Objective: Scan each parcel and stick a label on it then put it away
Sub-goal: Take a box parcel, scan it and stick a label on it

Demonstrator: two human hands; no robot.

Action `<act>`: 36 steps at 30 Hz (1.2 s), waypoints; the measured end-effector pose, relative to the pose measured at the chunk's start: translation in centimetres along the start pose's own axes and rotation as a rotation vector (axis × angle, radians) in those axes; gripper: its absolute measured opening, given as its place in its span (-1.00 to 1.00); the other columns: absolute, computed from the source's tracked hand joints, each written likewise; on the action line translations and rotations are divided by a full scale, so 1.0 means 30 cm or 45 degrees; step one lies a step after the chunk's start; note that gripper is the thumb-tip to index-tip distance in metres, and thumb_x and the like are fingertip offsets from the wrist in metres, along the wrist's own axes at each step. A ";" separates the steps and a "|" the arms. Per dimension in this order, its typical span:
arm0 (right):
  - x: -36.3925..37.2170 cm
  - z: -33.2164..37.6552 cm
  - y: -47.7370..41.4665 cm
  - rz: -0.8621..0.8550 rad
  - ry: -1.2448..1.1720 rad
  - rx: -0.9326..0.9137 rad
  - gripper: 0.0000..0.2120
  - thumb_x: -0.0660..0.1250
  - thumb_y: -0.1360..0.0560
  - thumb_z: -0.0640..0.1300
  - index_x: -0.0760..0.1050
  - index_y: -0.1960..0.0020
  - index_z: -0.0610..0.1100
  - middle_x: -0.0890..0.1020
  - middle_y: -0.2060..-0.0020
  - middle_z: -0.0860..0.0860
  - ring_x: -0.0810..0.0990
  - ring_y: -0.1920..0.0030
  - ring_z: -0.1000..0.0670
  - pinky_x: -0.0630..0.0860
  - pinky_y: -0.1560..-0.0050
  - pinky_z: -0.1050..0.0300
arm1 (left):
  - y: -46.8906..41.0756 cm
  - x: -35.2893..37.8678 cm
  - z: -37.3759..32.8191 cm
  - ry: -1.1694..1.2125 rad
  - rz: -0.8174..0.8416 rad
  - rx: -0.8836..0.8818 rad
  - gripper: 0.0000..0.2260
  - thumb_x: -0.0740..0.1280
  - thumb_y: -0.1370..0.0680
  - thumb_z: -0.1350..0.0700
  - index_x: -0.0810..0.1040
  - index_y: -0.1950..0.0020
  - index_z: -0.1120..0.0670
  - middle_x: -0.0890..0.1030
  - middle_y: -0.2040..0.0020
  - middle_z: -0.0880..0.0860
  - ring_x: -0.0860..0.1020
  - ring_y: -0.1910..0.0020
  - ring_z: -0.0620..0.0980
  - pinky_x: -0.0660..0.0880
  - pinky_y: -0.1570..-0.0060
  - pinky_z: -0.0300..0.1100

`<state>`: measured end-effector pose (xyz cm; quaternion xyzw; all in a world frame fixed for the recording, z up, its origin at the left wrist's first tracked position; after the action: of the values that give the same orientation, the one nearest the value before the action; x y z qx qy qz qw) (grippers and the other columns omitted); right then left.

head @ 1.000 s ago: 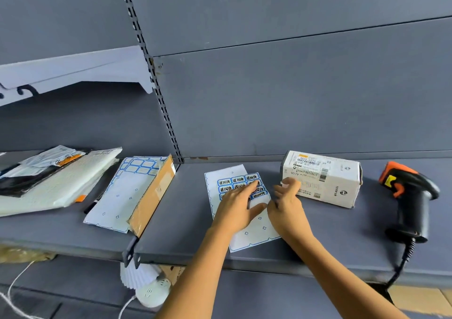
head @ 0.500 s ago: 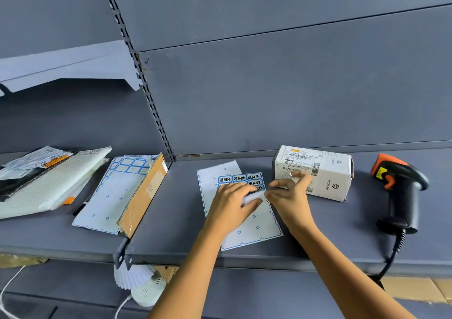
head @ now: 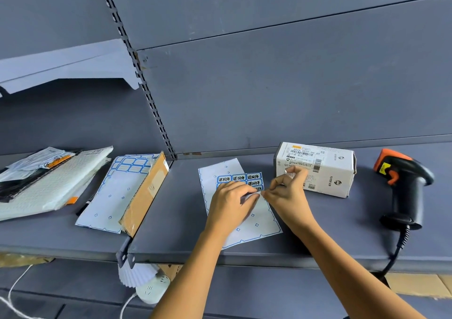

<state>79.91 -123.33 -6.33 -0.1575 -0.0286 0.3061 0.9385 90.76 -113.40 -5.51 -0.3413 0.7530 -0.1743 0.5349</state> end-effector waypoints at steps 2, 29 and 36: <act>0.000 0.003 -0.002 -0.011 0.027 -0.018 -0.50 0.39 -0.38 -0.46 0.16 0.05 -0.03 0.41 0.13 0.04 0.51 0.31 0.11 0.46 0.17 0.26 | 0.001 -0.001 -0.002 -0.004 -0.009 -0.003 -0.76 0.28 -0.48 -0.05 0.66 0.15 0.06 0.65 0.22 -0.07 0.56 0.22 -0.06 0.37 0.08 -0.25; -0.010 -0.042 -0.018 -0.043 -0.038 0.006 -0.43 0.38 -0.35 -0.49 0.14 0.06 0.05 0.44 0.24 -0.08 0.49 0.26 -0.03 0.52 0.05 -0.05 | -0.023 0.020 -0.021 0.117 -0.085 -0.141 -0.80 0.29 -0.42 -0.05 0.65 0.24 0.02 0.63 0.26 -0.11 0.49 0.19 -0.11 0.40 0.09 -0.18; -0.006 -0.047 -0.019 -0.027 -0.054 0.000 -0.42 0.37 -0.35 -0.50 0.13 0.07 0.05 0.44 0.26 -0.06 0.51 0.23 -0.11 0.53 0.01 -0.16 | -0.018 0.023 -0.022 0.071 -0.071 -0.103 -0.78 0.27 -0.44 -0.04 0.63 0.25 0.03 0.61 0.27 -0.10 0.47 0.20 -0.10 0.39 0.11 -0.18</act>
<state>80.29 -124.28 -7.47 -0.1506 -0.0503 0.2993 0.9408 90.17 -114.33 -5.42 -0.3787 0.7643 -0.1680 0.4942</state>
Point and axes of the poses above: each hand's wrist, its own y-axis away from the middle knuckle, its own x-axis out of the palm, z = x × y, the point moved 4 cm from there along -y, towards the middle knuckle
